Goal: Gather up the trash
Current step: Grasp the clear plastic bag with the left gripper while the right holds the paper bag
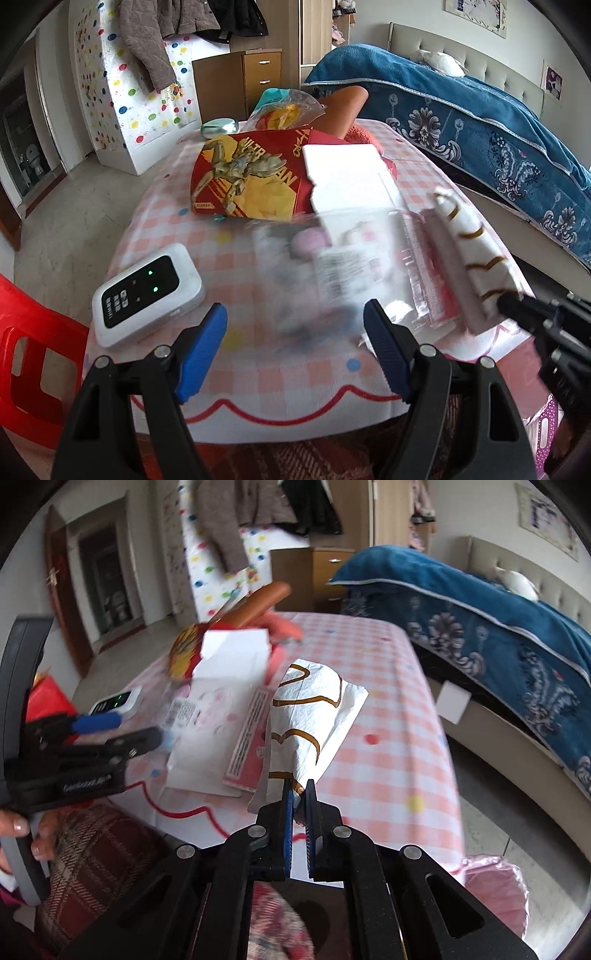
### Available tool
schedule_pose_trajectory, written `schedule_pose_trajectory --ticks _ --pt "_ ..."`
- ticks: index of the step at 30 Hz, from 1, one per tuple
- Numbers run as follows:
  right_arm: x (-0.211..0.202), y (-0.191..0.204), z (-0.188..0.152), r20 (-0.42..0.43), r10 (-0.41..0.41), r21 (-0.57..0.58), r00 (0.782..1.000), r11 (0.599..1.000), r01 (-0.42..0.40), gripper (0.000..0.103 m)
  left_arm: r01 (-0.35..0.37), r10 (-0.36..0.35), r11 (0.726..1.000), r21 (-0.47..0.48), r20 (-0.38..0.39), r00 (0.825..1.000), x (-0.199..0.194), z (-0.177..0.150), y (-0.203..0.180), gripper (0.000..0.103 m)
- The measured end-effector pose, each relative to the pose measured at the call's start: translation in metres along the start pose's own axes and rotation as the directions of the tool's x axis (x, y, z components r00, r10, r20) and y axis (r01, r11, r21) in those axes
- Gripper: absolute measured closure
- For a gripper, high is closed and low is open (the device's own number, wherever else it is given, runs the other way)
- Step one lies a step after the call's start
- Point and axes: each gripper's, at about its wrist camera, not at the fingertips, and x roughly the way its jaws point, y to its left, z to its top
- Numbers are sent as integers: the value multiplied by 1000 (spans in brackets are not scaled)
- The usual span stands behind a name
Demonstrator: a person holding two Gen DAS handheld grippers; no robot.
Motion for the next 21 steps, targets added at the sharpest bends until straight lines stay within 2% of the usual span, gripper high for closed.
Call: schedule_pose_trajectory --ticks 4,8,11,13,16,18,21 --pt "16 7 0 -56 -17 -25 998 1000 15 98 28 -29 1000 -12 -24 999 8 5 4 29" --pt "19 10 0 -59 -20 -28 998 999 19 97 69 -70 997 -34 -49 996 14 7 9 29" --pt "20 11 -1 -59 -26 -34 998 999 24 97 124 -128 989 -78 -39 991 12 6 15 41" --pt "20 11 -1 -59 -25 -32 998 999 23 97 162 -164 981 -103 -16 986 7 6 18 58" --pt "20 9 -2 -57 -18 -21 998 1000 16 97 233 -229 965 -122 47 972 -10 8 20 73" --pt "20 7 -2 -56 -14 -12 998 1000 13 97 251 -242 962 -106 87 966 -22 9 17 80" --pt "16 5 -1 -45 -8 12 999 1000 9 97 233 -221 970 -65 146 964 -41 10 9 85"
